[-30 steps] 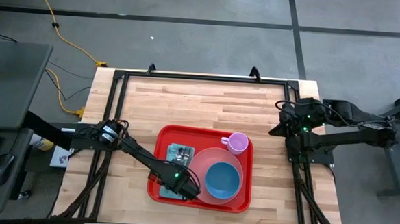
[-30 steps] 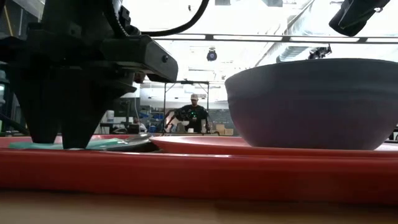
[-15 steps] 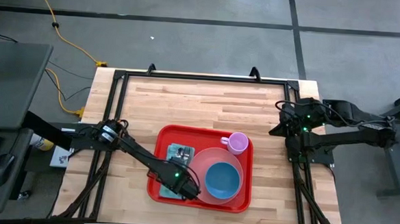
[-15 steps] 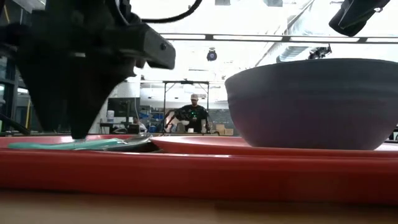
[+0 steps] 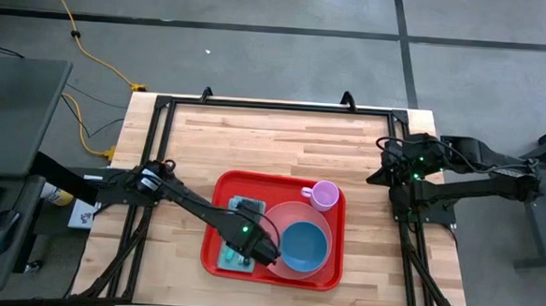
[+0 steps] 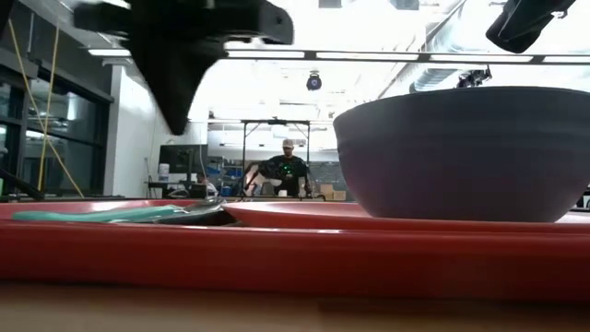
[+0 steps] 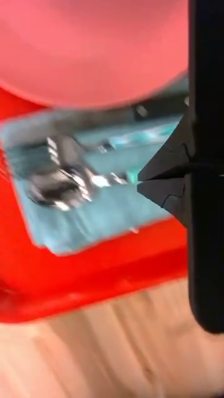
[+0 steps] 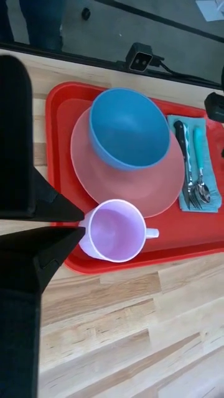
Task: Set up tray
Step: Adjust the blue napkin
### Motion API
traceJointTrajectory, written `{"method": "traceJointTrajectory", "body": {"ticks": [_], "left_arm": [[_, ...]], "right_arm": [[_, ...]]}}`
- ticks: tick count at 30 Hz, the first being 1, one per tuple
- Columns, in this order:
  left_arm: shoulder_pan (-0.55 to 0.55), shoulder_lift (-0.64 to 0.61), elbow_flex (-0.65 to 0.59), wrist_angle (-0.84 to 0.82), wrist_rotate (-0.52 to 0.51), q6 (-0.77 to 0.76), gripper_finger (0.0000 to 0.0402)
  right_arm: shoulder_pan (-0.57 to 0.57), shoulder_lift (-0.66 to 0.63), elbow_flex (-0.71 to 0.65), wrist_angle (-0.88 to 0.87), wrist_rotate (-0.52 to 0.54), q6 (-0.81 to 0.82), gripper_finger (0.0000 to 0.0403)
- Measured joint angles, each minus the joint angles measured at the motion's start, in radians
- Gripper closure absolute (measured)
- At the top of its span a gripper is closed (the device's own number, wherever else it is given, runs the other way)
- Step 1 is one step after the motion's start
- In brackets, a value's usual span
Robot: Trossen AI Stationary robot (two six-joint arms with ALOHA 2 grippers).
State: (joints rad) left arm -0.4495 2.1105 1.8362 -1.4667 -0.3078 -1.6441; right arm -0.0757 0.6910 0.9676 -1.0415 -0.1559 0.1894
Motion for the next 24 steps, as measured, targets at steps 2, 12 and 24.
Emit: {"method": "traceJointTrajectory", "body": {"ticks": [2,12,24], "left_arm": [[0.013,0.0,0.0,0.038,-0.042,0.042,0.0377],[0.128,0.0,0.001,0.22,-0.071,0.331,0.0387],[0.268,0.0,0.001,0.255,0.001,0.537,0.0388]], "right_arm": [[0.0,0.0,0.0,0.0,0.0,0.0,0.0403],[0.0,0.0,0.0,0.0,0.005,0.014,0.0403],[0.0,0.0,0.0,0.0,0.011,0.043,0.0403]]}}
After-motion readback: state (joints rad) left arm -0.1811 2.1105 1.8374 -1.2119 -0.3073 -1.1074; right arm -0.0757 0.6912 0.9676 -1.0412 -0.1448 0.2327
